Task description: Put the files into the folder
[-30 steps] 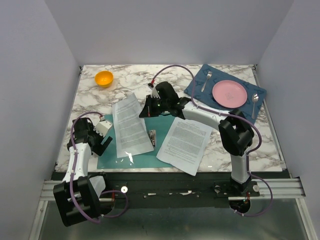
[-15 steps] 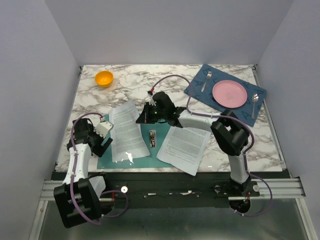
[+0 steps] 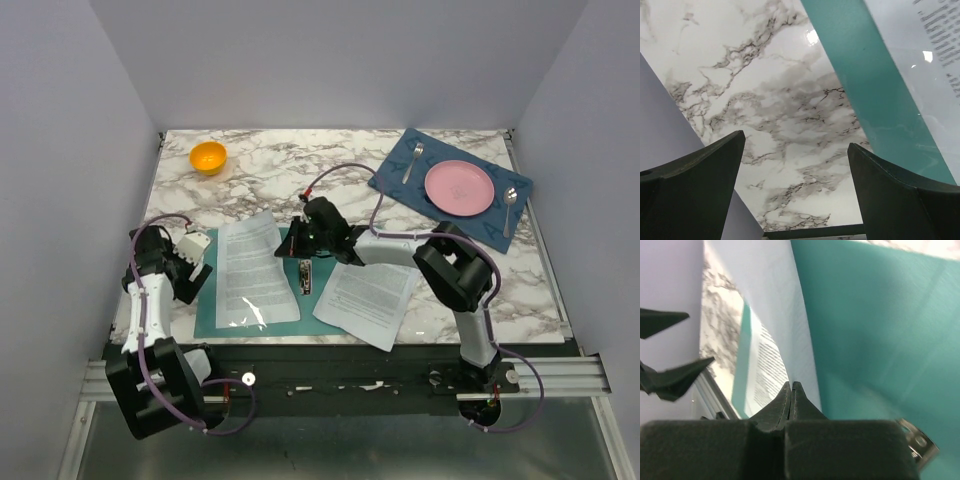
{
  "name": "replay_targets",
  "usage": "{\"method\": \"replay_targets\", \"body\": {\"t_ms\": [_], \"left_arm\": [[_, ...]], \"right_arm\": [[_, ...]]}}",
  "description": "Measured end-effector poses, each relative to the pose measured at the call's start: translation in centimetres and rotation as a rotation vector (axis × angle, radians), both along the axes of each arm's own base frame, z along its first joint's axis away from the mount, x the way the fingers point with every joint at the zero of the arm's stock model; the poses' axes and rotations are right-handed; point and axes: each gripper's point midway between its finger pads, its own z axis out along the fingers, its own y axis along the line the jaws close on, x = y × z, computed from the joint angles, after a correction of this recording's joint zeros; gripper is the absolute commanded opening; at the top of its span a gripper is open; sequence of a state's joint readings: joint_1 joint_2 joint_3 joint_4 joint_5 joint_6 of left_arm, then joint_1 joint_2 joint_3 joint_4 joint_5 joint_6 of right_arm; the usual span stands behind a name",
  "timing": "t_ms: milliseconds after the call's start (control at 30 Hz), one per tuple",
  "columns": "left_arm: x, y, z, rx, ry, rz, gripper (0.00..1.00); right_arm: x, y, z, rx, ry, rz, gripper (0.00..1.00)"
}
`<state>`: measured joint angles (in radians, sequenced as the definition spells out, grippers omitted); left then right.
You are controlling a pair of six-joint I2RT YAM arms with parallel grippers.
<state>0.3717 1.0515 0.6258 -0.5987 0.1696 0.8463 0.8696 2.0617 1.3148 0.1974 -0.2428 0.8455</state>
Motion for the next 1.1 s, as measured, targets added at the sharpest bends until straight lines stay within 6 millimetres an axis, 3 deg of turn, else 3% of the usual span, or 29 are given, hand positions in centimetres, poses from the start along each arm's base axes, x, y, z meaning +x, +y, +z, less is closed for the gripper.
{"method": "replay_targets", "body": {"t_ms": [200, 267, 300, 400, 500, 600, 867, 1100], "left_arm": [[-0.8, 1.3, -3.1, 0.018, 0.095, 0.015, 0.99], [-1.4, 1.1, -3.8, 0.012, 0.119, 0.008, 0.99], [-1.5, 1.1, -3.9, 0.01, 0.124, 0.007, 0.99], [-1.3, 1.1, -3.9, 0.009, 0.123, 0.005, 0.98], [-1.3, 1.1, -4.0, 0.004, 0.129, 0.004, 0.89], [-1.2, 0.9, -4.1, -0.006, 0.13, -0.005, 0.89], [-0.8, 0.5, -4.1, -0.011, 0.134, -0.025, 0.91], [-0.7, 0.4, -4.2, -0.007, 0.125, -0.031, 0.9]], "right_arm": [[-1.1, -1.5, -1.3, -0.024, 0.037, -0.021, 0.01], [-1.2, -1.6, -1.5, -0.023, 0.046, -0.026, 0.07], [-1.2, -1.6, -1.5, -0.022, 0.05, -0.027, 0.16], [-1.3, -1.6, -1.5, -0.022, 0.054, -0.025, 0.29], [-1.7, -1.7, -1.8, -0.034, 0.068, -0.011, 0.36], [-2.3, -1.9, -2.2, -0.05, 0.083, 0.009, 0.39], [-5.4, -2.6, -3.4, -0.101, 0.121, 0.08, 0.35], [-8.0, -2.8, -3.7, -0.126, 0.146, 0.123, 0.09]]}}
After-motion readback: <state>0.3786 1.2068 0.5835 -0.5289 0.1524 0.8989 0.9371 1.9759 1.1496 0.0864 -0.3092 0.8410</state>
